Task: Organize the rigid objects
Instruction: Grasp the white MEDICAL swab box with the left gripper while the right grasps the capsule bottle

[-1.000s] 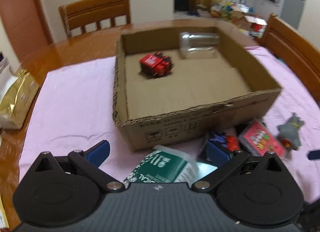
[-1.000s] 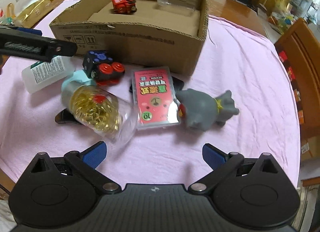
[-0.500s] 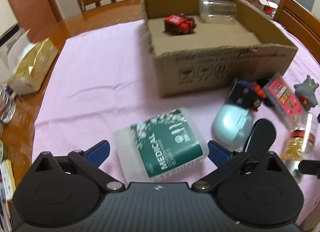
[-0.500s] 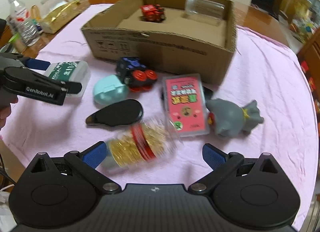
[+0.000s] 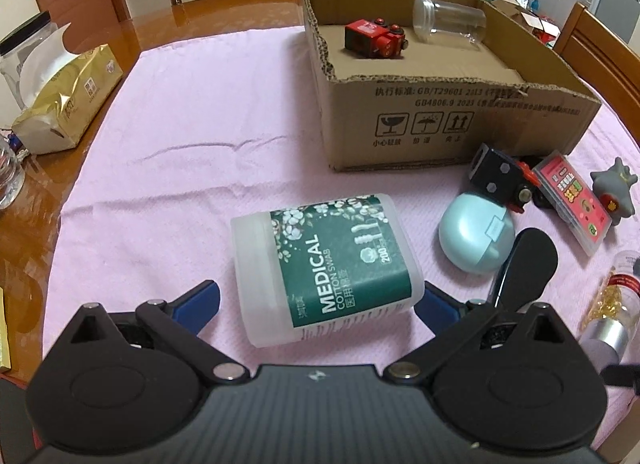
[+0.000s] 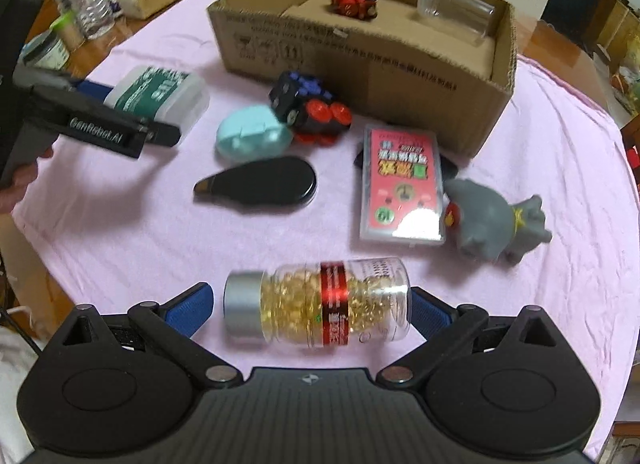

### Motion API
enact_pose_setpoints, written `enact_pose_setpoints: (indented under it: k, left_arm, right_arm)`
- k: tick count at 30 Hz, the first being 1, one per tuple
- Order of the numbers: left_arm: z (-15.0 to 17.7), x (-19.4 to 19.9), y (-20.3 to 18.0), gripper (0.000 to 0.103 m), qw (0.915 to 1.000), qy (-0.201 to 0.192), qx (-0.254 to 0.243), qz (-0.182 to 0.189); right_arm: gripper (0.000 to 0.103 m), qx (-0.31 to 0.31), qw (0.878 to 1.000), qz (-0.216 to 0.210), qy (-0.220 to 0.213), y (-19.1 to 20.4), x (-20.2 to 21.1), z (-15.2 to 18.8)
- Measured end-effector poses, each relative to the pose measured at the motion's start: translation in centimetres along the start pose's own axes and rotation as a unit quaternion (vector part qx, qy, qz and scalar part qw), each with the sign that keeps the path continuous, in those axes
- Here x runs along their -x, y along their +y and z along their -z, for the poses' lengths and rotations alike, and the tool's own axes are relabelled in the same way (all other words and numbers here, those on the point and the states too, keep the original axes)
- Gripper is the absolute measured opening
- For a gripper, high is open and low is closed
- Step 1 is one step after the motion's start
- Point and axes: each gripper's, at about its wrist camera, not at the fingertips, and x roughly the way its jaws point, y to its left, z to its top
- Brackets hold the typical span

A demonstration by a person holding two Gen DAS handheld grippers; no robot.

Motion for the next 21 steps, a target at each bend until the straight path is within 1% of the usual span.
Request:
enact_pose_setpoints:
  k: [3,8,11,15,17,21]
  left_arm:
    - [0.0,-0.4,-0.1,0.102,1.0000,0.002,-0.001,-0.002]
    - [-0.3,-0.7,-0.1,0.102,0.9999,0.004,0.013,-0.007]
    - [-0.9,-0.3,-0.3,0.102,0.9997,-0.005,0.023,-0.008]
    - [-1.6,-0.2,-0.8,0.101,0.9996,-0.012,0.023,-0.009]
    - [-1.9,-0.3,-1.0,0.099,0.9997,-0.010,0.021,-0.006]
    - [-2.2,-0.6,-1.2,0.099,0.9998,-0.005,0.018,-0.011]
  right_arm:
    - [0.103,-0.006,1.000,-0.013,0.010,0.3,-0.4,0.3]
    - [0.103,-0.020,1.000,0.009,0.010,0.8,-1.8,0.2]
    - [0.103,-0.029,0.999,0.016,0.009,0.9,-1.9,-0.3]
    - [0.103,-0.040,0.999,0.021,0.006,0.7,-1.8,-0.9]
    - [0.103,-0.047,0.999,0.020,0.004,0.7,-1.8,-1.2]
    - [0.103,-0.046,0.999,0.022,-0.001,1.0,-1.8,-1.9]
